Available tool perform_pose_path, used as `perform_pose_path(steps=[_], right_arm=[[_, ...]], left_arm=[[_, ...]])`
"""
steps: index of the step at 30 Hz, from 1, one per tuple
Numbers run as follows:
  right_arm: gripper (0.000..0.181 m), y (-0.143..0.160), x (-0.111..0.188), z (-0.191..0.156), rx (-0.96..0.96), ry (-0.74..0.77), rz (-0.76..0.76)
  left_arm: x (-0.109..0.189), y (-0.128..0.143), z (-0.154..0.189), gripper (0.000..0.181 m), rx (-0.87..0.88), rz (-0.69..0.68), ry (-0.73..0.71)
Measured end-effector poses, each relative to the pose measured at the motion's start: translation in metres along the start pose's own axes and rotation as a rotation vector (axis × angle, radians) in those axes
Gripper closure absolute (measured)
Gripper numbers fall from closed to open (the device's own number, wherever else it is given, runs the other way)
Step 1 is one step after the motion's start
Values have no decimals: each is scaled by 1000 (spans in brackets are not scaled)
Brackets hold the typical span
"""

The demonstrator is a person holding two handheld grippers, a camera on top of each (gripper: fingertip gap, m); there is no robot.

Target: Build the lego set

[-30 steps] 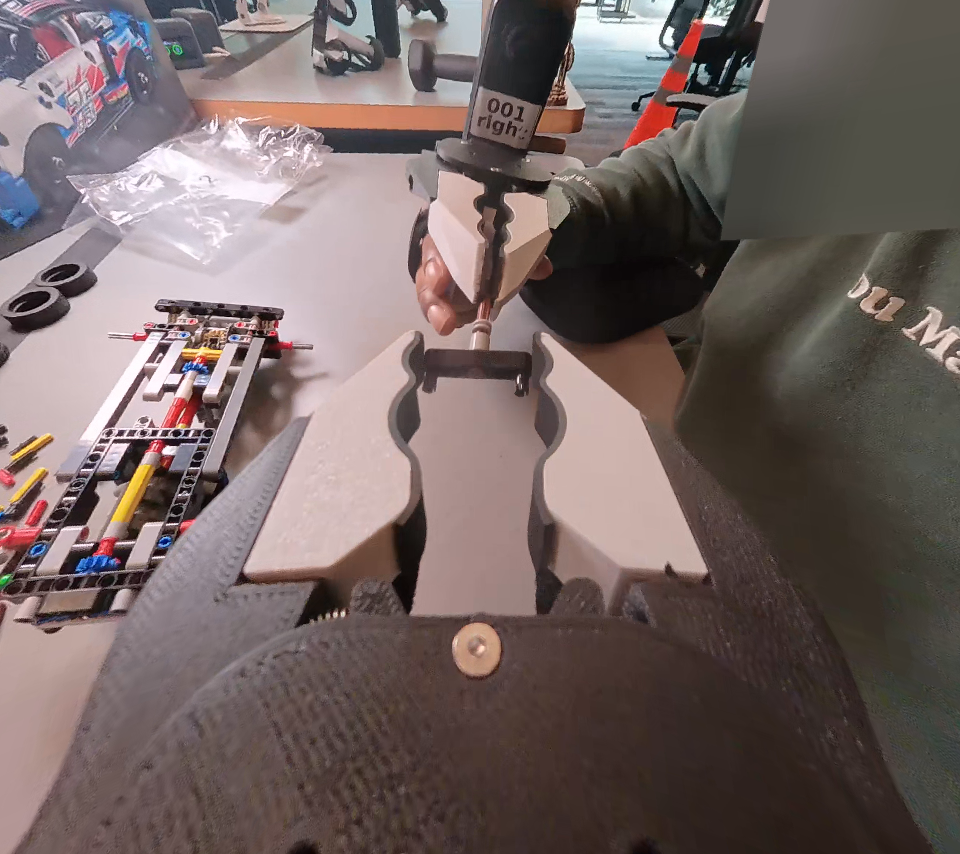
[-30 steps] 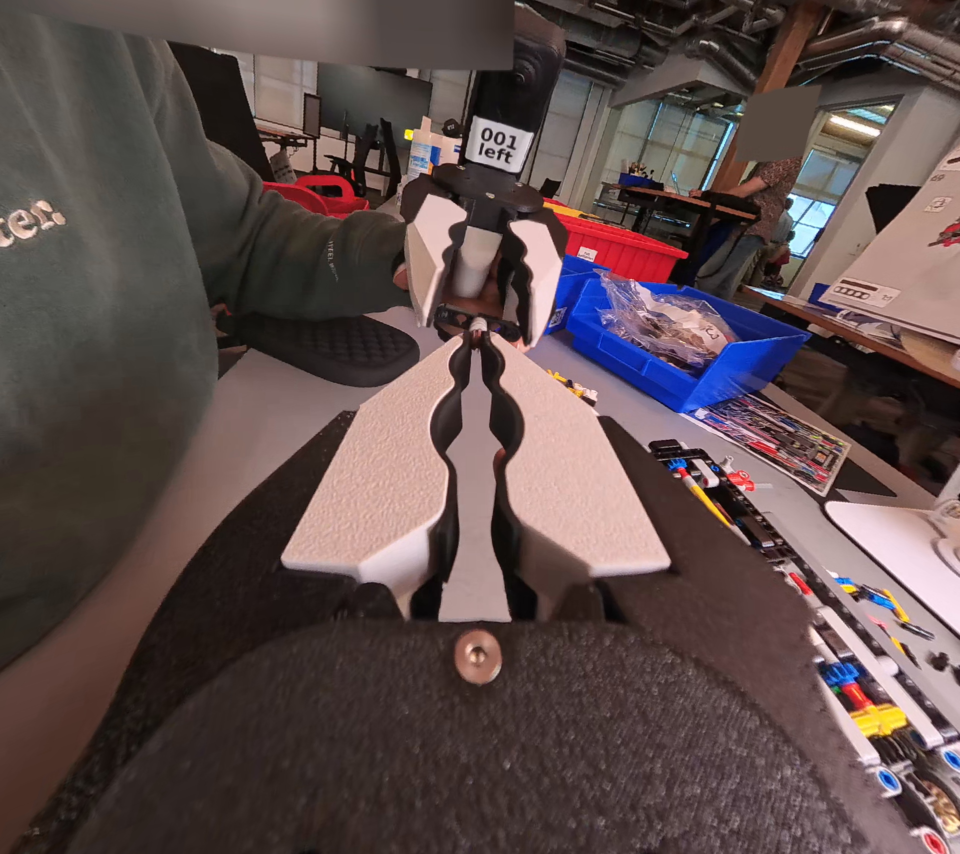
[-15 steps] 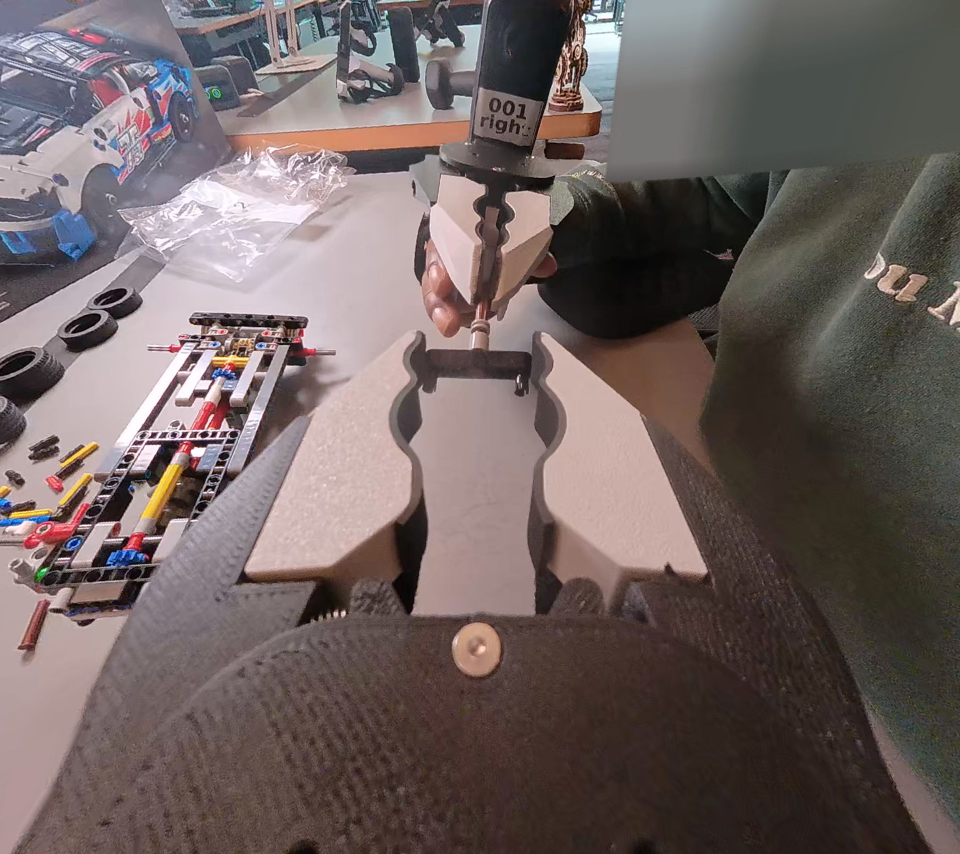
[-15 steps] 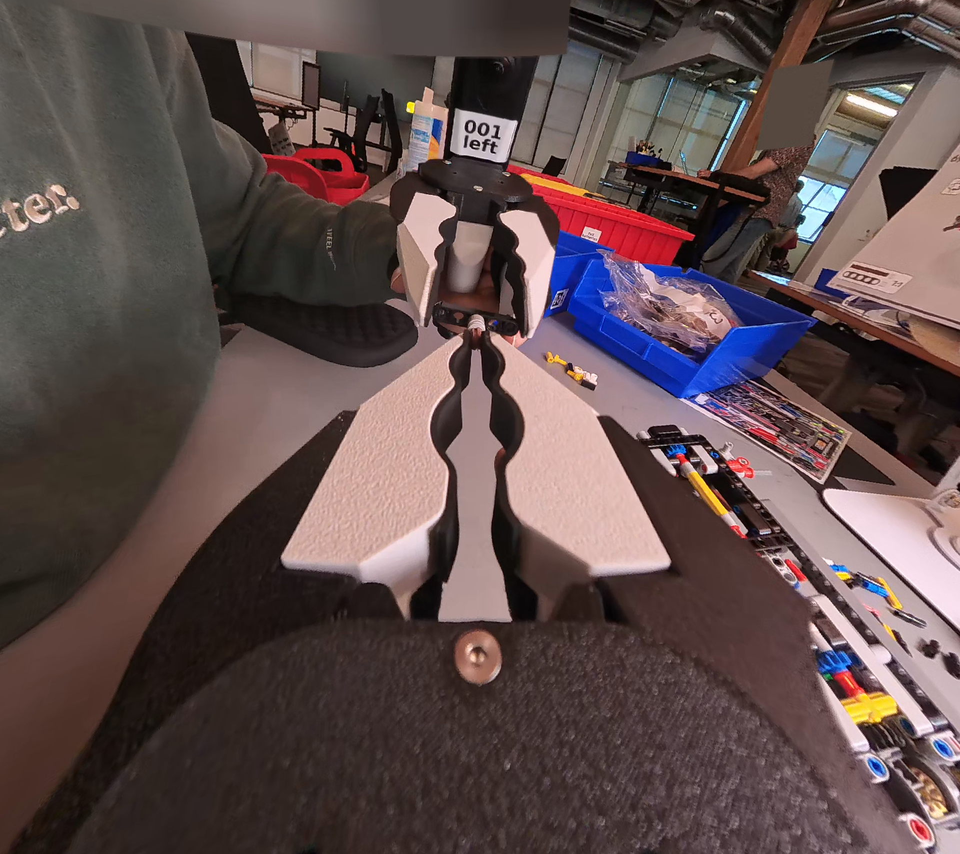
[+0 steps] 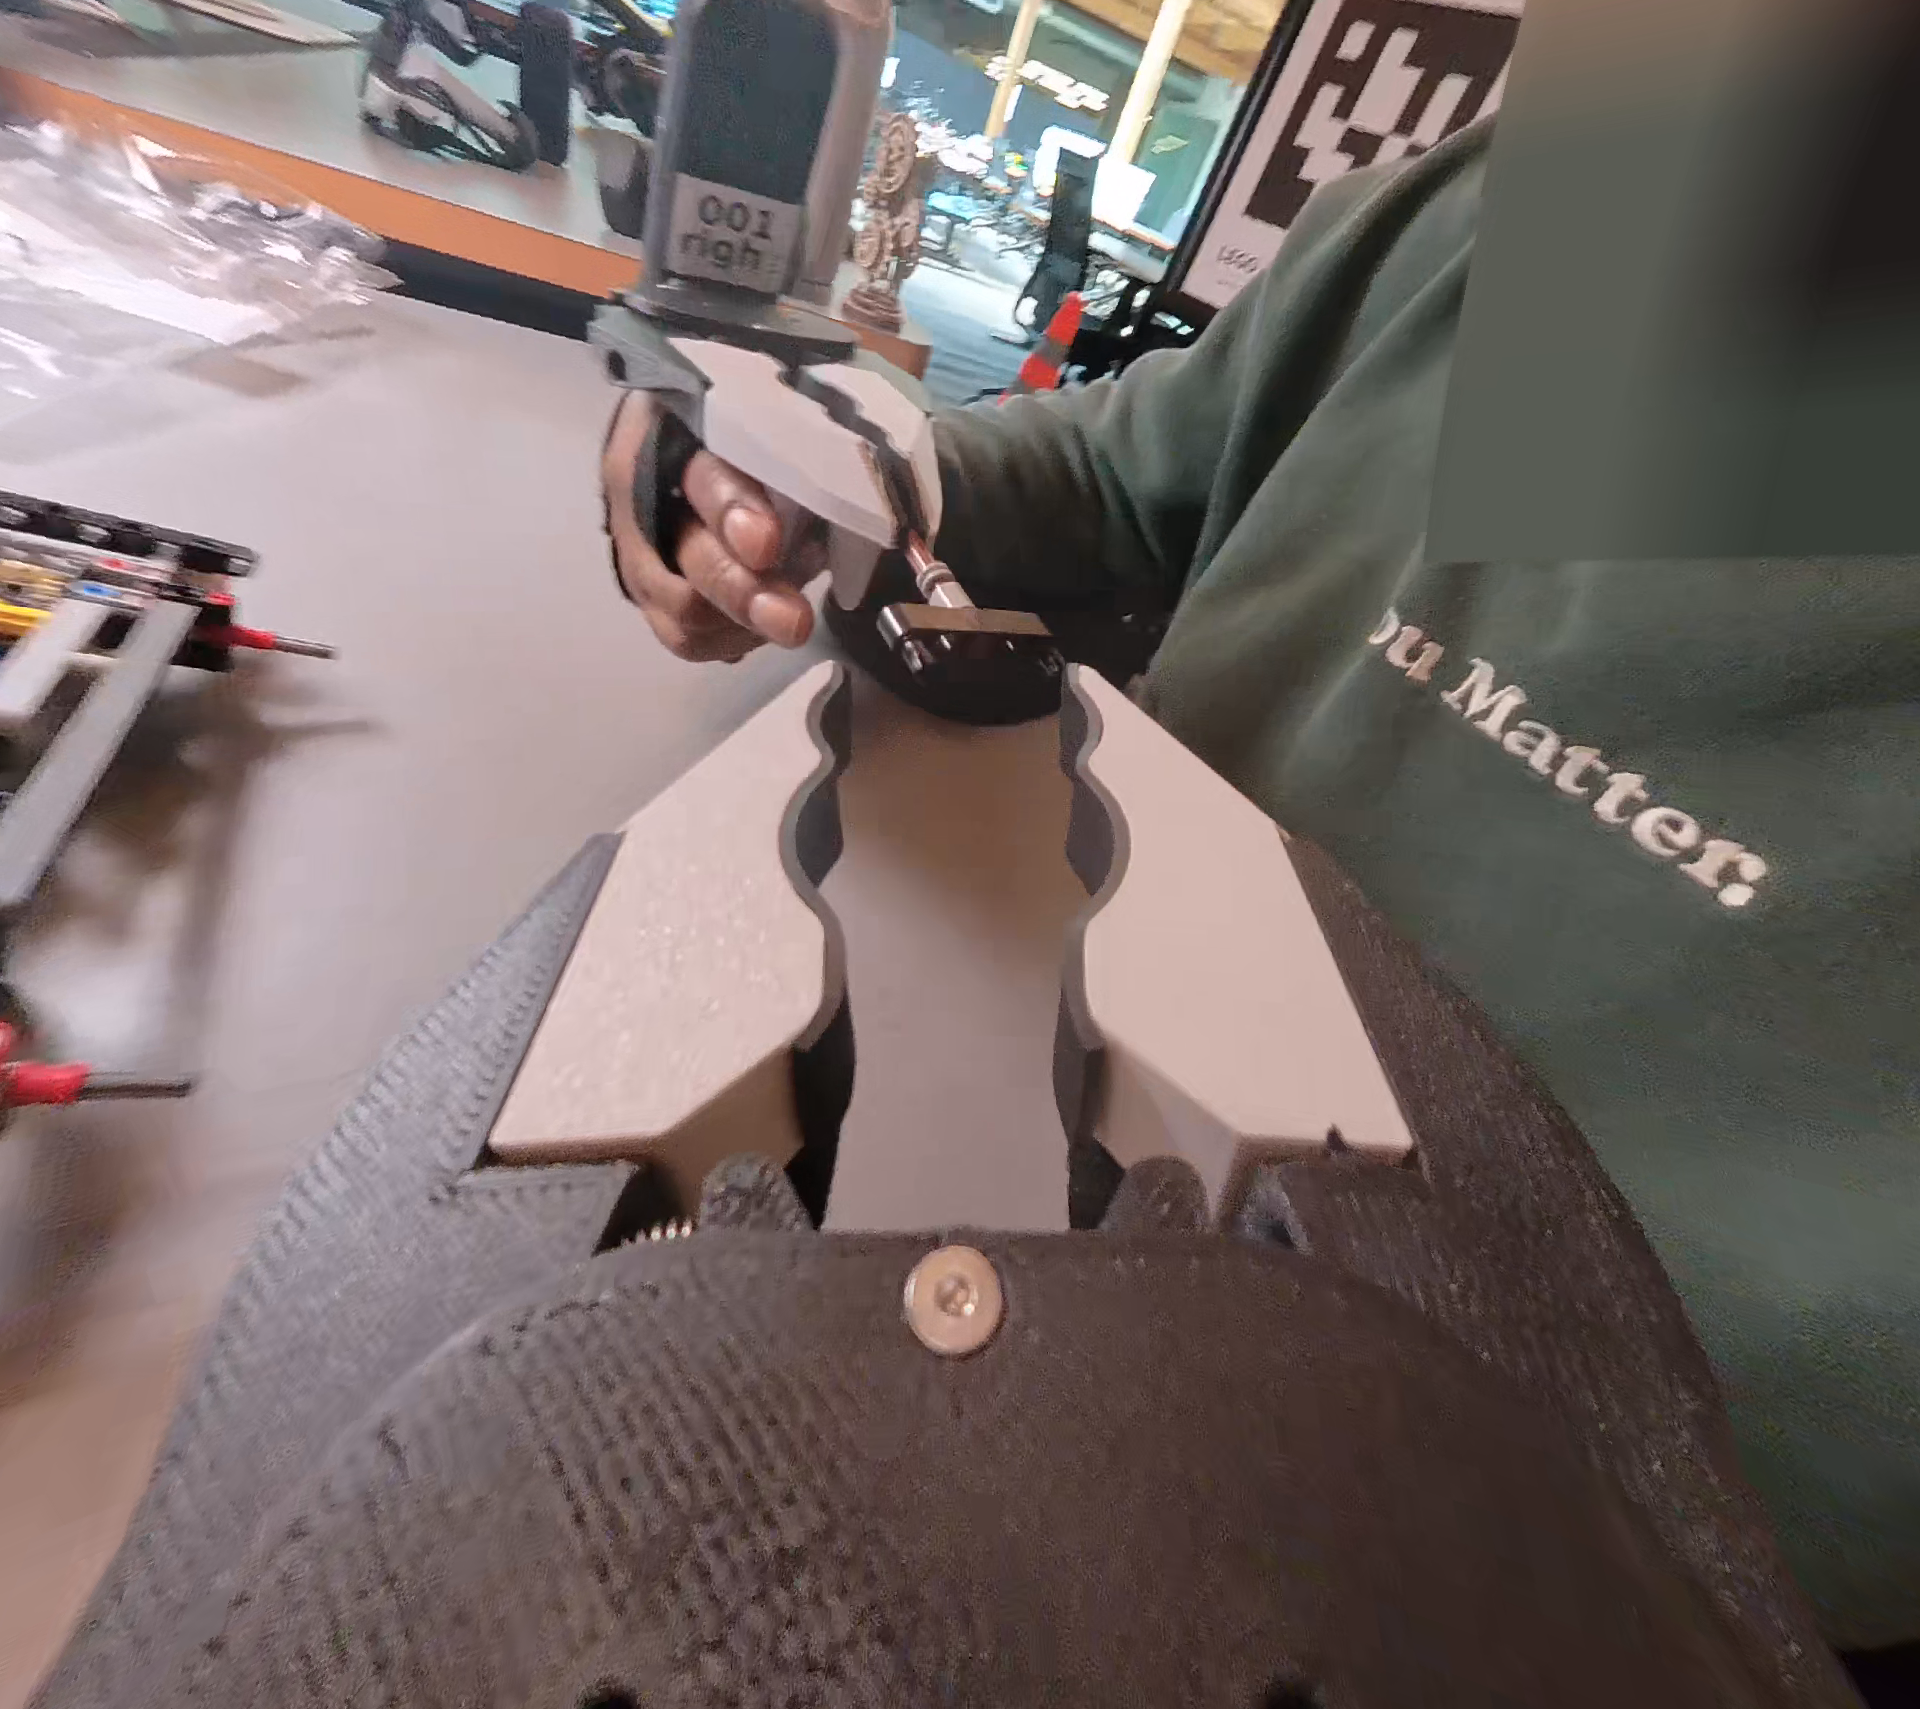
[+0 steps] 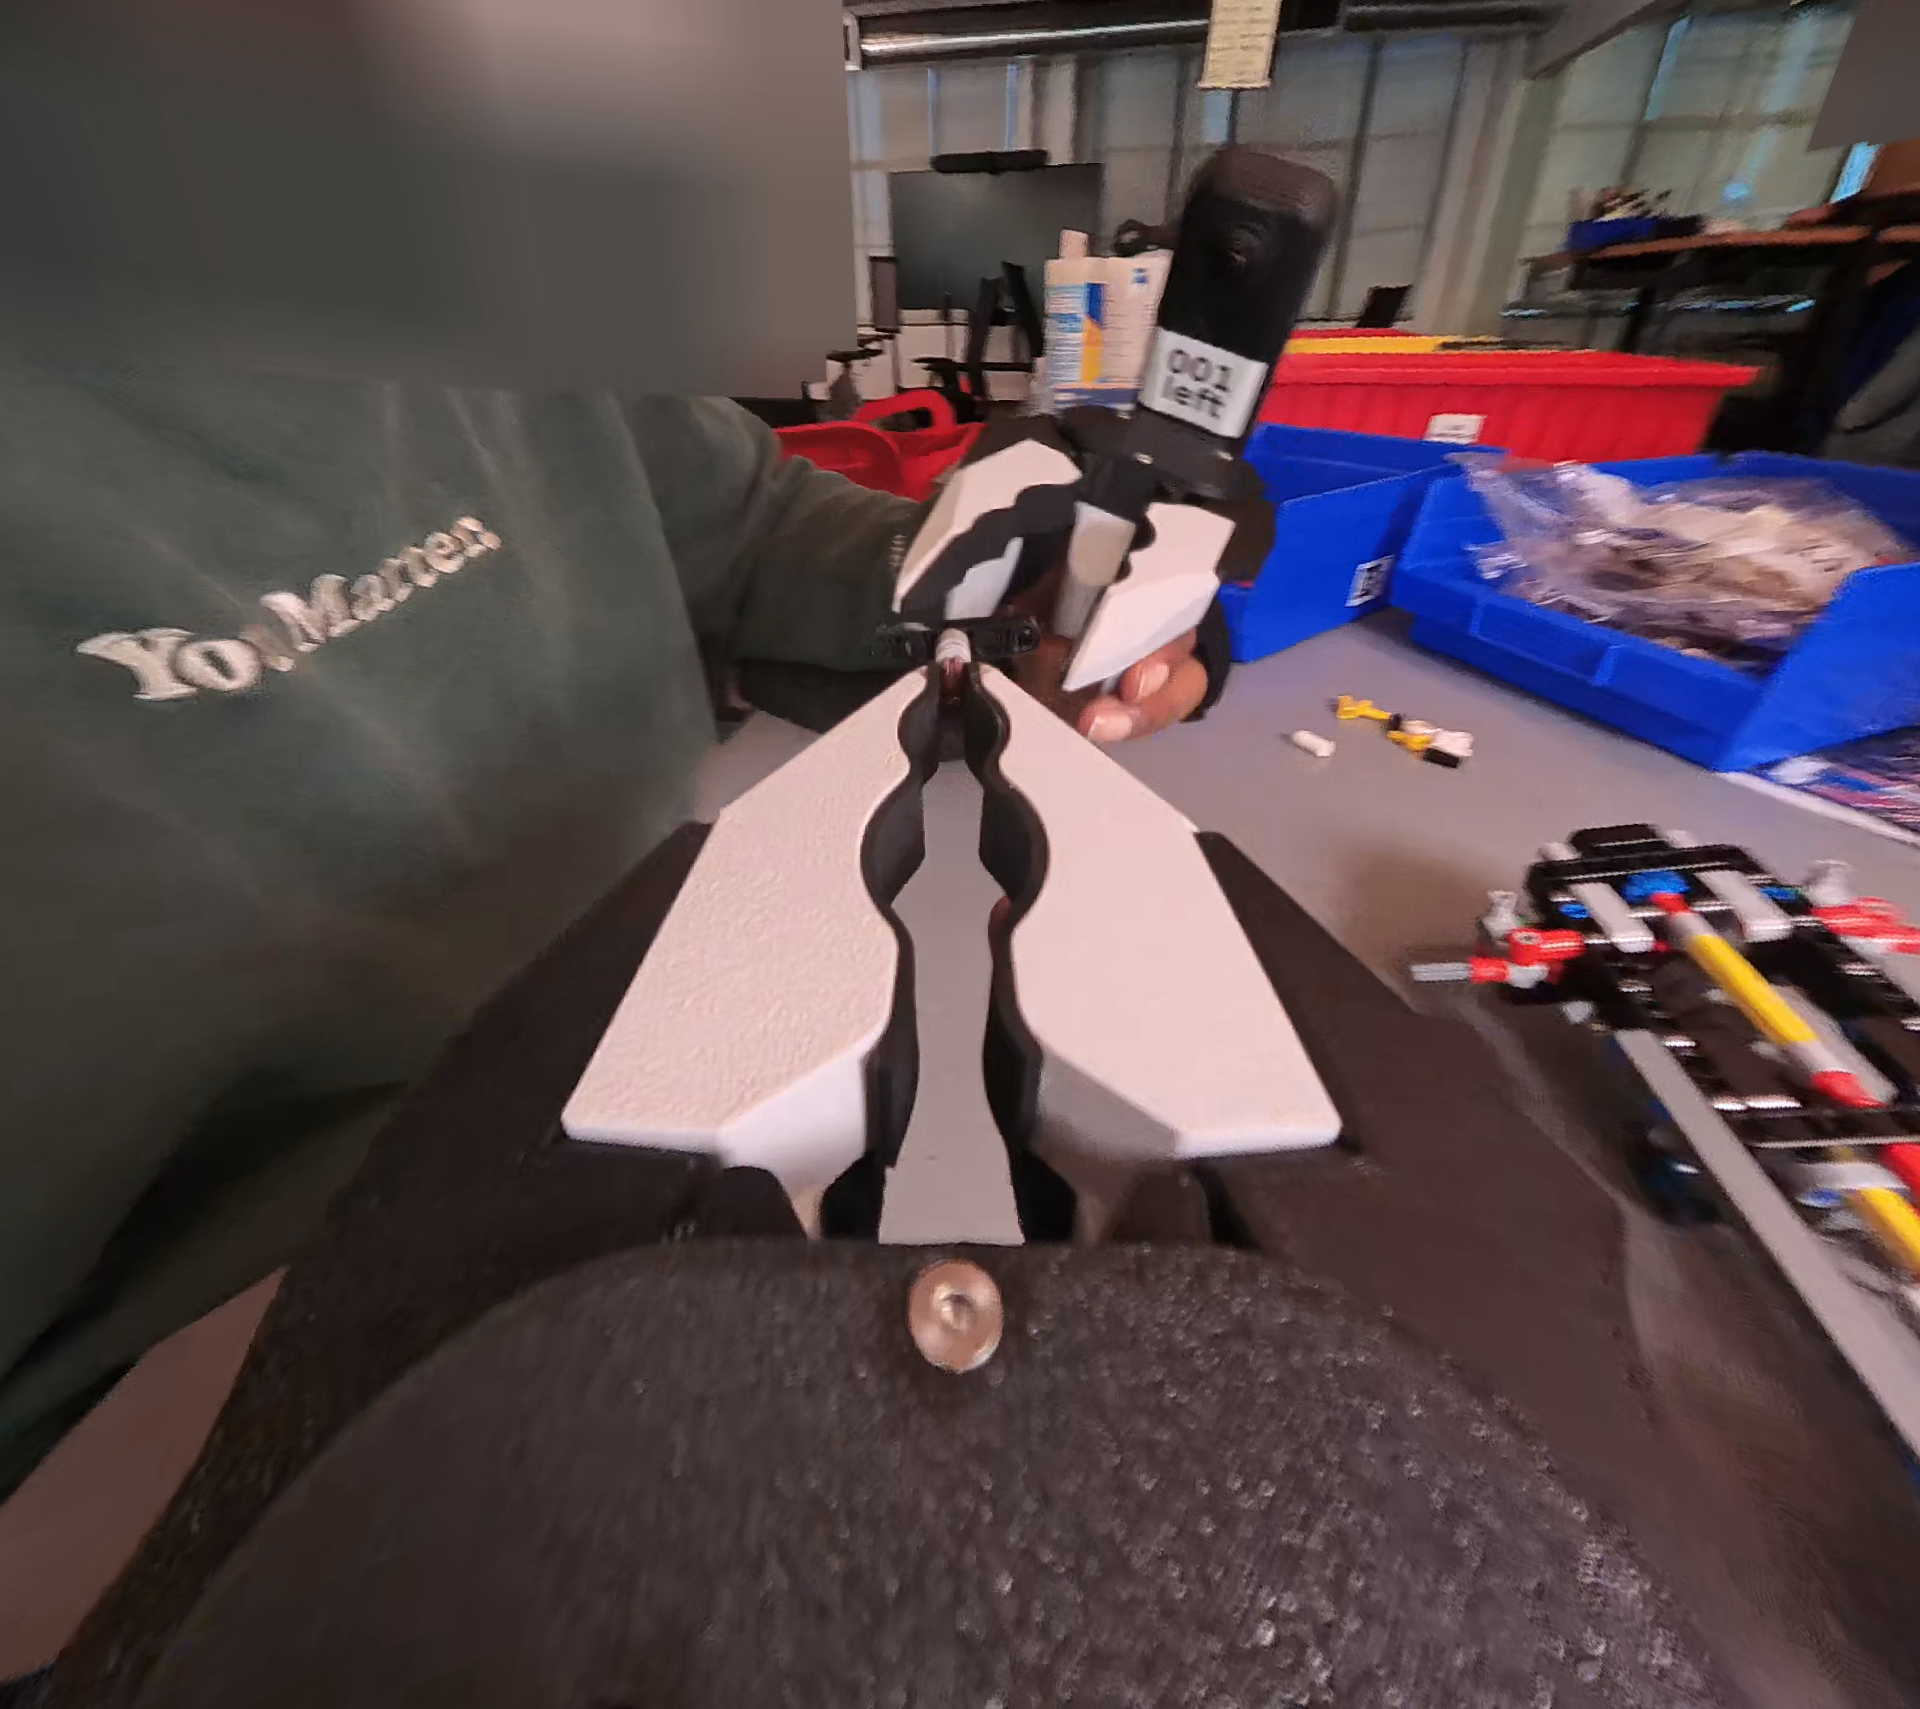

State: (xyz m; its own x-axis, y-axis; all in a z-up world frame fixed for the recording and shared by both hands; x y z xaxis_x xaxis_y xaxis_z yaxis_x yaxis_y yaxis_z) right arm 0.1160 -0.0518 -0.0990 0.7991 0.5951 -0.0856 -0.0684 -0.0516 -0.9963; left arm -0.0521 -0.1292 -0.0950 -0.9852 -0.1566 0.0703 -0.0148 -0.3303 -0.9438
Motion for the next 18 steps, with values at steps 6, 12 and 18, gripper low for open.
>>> perform_pose_path(steps=[6, 12, 18], right_arm=[[181, 6, -1, -1, -162, -224, -18], [181, 12, -2, 6, -284, -421, -76], [181, 16, -1, 18, -340, -494, -86]], left_arm=[[-21, 13, -2, 152, 197, 9, 170], [-35, 16, 7, 167, 166, -18, 197], [-36, 14, 9, 171, 95, -33, 114]])
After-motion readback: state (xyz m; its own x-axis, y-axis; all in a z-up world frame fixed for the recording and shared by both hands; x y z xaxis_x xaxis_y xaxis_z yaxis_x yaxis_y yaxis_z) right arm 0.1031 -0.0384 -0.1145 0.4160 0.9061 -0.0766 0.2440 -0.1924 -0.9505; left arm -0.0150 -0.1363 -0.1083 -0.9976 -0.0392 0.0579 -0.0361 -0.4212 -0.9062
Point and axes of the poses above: each gripper's, where its closed fingertips meet, x back along the fingers, y out of its underside, z = x × y across the jaws, the point moved 8 cm from there along x, back along the fingers, and after that the axes turned 1 degree about x, right-handed, at the moved point
